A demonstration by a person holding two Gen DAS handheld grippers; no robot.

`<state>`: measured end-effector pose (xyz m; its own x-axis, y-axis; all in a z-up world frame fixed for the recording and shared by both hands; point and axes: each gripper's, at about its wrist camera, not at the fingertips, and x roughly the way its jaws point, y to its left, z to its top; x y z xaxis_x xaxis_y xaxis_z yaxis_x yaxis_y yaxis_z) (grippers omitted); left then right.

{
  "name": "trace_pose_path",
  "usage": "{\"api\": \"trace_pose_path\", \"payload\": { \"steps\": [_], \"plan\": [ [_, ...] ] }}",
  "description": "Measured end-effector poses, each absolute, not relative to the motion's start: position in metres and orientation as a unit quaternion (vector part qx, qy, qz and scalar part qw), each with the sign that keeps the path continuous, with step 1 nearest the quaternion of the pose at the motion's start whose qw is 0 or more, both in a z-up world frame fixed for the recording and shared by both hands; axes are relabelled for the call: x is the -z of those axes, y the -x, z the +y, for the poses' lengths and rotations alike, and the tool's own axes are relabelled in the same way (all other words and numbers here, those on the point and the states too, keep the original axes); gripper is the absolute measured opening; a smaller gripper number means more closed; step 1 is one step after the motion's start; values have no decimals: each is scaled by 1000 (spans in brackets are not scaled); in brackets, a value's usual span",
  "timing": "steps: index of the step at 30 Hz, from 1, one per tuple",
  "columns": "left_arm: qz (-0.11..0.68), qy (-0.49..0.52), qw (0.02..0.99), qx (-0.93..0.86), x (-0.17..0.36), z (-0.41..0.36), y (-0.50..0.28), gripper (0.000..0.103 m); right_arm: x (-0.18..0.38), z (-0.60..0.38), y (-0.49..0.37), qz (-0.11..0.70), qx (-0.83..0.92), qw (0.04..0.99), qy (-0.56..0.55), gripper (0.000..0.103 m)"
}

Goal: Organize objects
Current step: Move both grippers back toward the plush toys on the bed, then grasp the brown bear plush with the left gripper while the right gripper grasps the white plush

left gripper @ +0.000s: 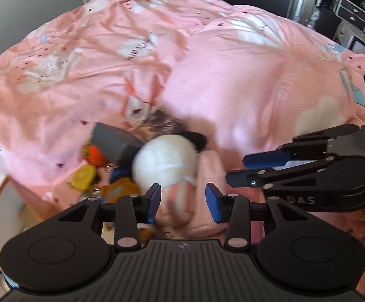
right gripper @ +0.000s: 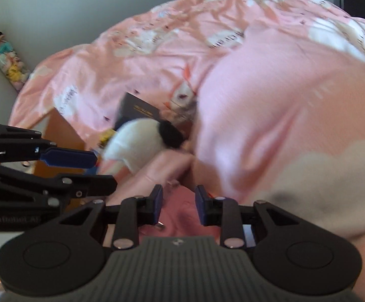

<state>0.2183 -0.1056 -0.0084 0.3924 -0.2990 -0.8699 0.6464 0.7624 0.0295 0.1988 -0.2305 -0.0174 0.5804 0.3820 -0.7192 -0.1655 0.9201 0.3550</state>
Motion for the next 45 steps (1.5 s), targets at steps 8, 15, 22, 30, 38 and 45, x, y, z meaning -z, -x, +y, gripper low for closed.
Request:
{"api": "trace_pose_path", "payload": {
  "steps": [8,15,22,30,38,45],
  "plan": [
    [525,-198,792,239,20,-81,-264,49,8,-198,-239,429,-190,877,-103,53],
    [534,-255,759,271,38,-91,-272,49,32,-189,-272,466,-203,855,-100,70],
    [531,-325,727,289,61,-109,-269,50,55,-190,-286,483,-210,840,-132,75],
    [542,-381,693,286,83,-130,-275,66,51,-194,-278,469,-203,848,-141,64],
    [535,-430,670,284,99,-150,-267,80,44,-226,-273,459,-169,844,-222,63],
    [528,-460,664,264,113,-146,-268,87,48,-234,-273,461,-166,837,-243,63]
  ]
}}
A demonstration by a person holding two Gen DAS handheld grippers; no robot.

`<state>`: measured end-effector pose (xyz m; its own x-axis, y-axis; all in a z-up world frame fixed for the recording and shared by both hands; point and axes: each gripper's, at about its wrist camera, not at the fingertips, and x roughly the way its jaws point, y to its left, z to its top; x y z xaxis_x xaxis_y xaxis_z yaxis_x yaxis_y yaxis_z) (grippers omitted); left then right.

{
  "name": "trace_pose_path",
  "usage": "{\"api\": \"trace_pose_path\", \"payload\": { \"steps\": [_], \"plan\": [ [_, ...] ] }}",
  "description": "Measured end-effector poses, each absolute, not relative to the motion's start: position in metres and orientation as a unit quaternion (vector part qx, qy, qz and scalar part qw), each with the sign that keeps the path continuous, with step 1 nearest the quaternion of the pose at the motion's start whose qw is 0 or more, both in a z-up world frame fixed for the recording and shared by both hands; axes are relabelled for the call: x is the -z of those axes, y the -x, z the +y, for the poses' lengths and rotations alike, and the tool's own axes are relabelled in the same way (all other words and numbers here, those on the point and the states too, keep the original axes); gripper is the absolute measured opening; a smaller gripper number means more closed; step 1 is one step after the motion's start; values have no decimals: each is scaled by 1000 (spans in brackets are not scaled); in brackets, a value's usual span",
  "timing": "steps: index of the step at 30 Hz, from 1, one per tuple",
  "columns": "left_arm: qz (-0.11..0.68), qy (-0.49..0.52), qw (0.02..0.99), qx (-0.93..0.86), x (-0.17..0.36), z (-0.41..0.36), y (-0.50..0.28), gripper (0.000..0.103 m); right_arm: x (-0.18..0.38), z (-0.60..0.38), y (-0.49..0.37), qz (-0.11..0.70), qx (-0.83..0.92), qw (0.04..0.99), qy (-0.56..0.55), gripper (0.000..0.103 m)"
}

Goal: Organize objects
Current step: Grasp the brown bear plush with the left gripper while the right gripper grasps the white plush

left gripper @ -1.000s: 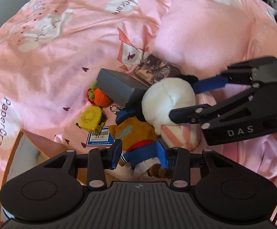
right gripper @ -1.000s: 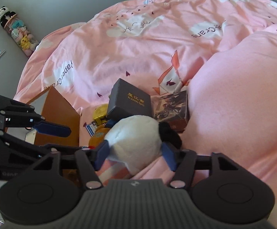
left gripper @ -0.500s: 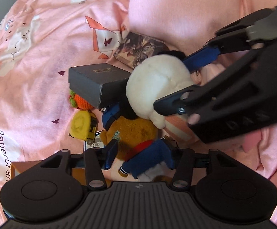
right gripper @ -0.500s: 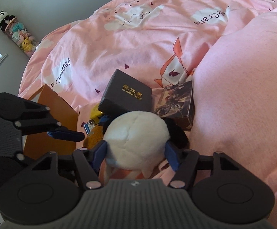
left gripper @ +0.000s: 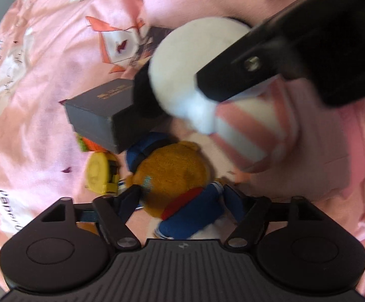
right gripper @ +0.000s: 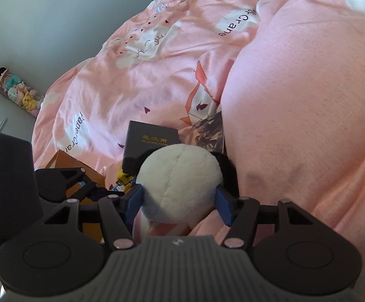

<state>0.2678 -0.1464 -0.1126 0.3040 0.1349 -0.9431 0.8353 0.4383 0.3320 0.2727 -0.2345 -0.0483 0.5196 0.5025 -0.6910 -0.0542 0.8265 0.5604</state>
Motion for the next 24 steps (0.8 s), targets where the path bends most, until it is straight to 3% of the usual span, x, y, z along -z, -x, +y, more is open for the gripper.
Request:
{"api": "trace_pose_path", "payload": {
  "steps": [4,12,16,19,24],
  "plan": [
    [500,-476,675,262,103,-141,-257,83,47,-233,-271,459,-170,840,-236,63],
    [534,-377,716,244,72,-110,-274,41,45,-223,-270,453,-190,849,-192,64],
    [563,-335,724,217,65,-94,-287,41,45,-215,-269,451,-201,854,-164,64],
    [566,-353,718,198,73,-96,-289,51,47,-203,-272,451,-209,857,-139,64],
    [569,-382,704,189,93,-111,-287,49,57,-192,-279,460,-218,851,-130,67]
  ]
}}
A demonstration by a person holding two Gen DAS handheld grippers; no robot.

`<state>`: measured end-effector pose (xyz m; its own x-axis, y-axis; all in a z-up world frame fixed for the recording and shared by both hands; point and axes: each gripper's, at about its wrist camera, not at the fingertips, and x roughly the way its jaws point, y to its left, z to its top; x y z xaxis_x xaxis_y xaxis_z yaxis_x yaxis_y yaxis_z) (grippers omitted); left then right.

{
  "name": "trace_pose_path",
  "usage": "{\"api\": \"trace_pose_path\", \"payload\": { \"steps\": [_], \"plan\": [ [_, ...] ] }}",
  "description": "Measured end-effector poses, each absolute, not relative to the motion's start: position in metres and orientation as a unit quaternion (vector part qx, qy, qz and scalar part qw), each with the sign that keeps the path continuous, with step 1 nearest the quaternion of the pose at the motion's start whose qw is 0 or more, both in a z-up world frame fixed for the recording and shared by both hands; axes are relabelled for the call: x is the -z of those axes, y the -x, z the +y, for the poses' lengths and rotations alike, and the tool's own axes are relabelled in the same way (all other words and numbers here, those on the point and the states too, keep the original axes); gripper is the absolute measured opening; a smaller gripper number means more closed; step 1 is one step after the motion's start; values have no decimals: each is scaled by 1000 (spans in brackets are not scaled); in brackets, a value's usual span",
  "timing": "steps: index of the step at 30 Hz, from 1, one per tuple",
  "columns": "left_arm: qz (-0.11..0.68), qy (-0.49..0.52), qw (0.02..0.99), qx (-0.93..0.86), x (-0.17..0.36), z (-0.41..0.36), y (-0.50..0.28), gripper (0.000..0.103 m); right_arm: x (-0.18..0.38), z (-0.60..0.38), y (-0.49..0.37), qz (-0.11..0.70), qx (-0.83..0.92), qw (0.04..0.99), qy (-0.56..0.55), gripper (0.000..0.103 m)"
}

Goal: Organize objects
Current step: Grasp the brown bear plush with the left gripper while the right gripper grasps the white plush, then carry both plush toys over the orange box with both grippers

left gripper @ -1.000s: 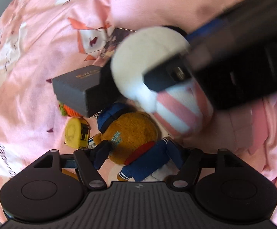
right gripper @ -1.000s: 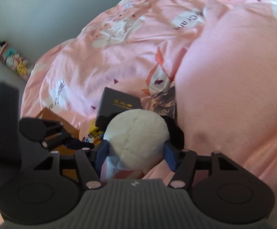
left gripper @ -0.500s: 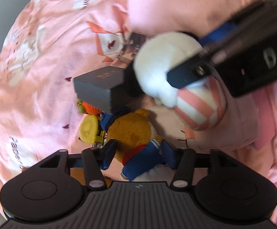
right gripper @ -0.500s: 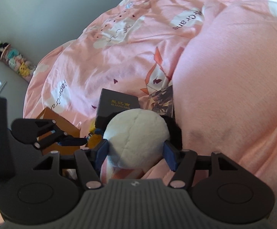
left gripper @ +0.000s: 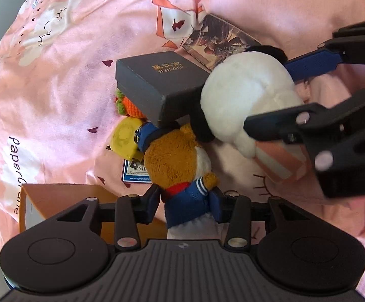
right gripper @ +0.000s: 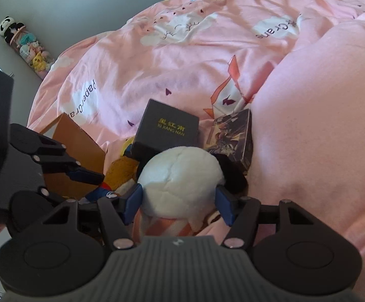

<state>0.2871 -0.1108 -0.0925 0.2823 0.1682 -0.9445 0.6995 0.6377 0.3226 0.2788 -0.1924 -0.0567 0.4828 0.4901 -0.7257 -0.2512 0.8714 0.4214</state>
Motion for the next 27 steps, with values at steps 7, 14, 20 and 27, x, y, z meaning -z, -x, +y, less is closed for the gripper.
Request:
{"api": "trace_pose_path", "payload": {
  "steps": [7,14,20,27],
  "plan": [
    [566,-299,745,189,71,-96,-287,39,52,-217,-281,474,-214,827,-214,69],
    [537,-132,811,192,33,-60,-284,39,59,-226,-294,511,-167,802,-260,58],
    [506,-48,841,184,4,-36,-279,39,65,-210,-307,538,-169,785,-256,66],
    [470,22,864,178,-34,2,-265,39,63,-185,-306,536,-165,801,-210,66]
  ]
}}
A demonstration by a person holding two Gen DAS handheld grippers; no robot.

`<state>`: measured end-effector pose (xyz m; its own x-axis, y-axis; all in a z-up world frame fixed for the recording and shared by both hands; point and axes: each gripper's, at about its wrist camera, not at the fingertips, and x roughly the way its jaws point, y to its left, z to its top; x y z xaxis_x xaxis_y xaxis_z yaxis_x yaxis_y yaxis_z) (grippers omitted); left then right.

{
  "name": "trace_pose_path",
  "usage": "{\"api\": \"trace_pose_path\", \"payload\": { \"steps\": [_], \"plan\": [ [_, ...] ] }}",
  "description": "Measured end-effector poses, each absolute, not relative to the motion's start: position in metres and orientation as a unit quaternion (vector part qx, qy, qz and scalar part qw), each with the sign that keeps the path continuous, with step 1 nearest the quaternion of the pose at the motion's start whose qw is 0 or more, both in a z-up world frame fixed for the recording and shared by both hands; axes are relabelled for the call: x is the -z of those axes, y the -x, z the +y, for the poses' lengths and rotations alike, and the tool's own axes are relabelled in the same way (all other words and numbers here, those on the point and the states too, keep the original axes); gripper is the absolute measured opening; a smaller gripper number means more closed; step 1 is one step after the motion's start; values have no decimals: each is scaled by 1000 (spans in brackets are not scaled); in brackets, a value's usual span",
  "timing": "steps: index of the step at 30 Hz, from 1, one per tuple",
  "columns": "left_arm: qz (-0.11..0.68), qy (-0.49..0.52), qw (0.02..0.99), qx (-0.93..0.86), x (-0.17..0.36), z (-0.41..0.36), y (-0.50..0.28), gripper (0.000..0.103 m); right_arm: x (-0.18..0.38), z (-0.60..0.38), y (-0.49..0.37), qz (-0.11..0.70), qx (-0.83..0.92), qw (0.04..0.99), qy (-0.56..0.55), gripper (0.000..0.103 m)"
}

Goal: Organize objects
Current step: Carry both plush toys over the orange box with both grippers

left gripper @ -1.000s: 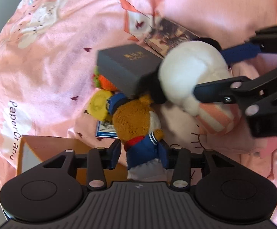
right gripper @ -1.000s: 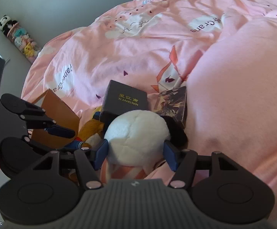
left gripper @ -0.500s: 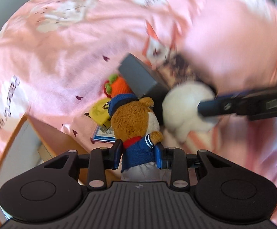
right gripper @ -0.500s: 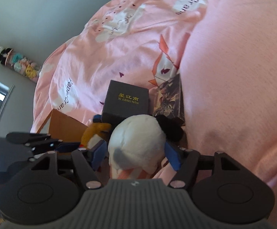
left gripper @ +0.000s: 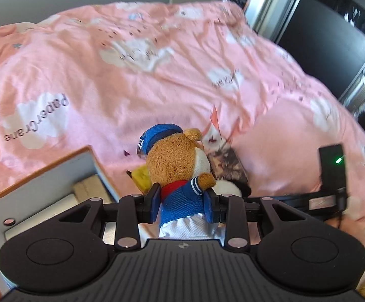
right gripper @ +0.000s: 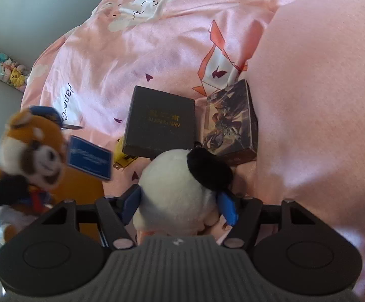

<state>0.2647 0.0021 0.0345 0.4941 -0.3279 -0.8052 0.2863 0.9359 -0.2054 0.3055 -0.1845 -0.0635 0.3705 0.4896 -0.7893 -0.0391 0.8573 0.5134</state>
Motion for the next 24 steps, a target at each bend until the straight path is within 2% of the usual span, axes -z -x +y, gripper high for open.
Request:
{"api": "trace_pose_path", "payload": {
  "steps": [7,12,19,24],
  "plan": [
    [452,72,877,146,-50,47,-237,39,48,-162,-289,497,-186,836,-138,57],
    [441,116,884,105,-54,86,-211,39,4,-150,-261,442,-210,868,-89,56],
    [428,162,887,50,-44,133,-182,39,-71,-119,-228,356,-309,879,-73,56],
    [443,139,885,31,-28,143,-177,39,-79,-55,-220,357,-372,857,-15,56]
  ]
}}
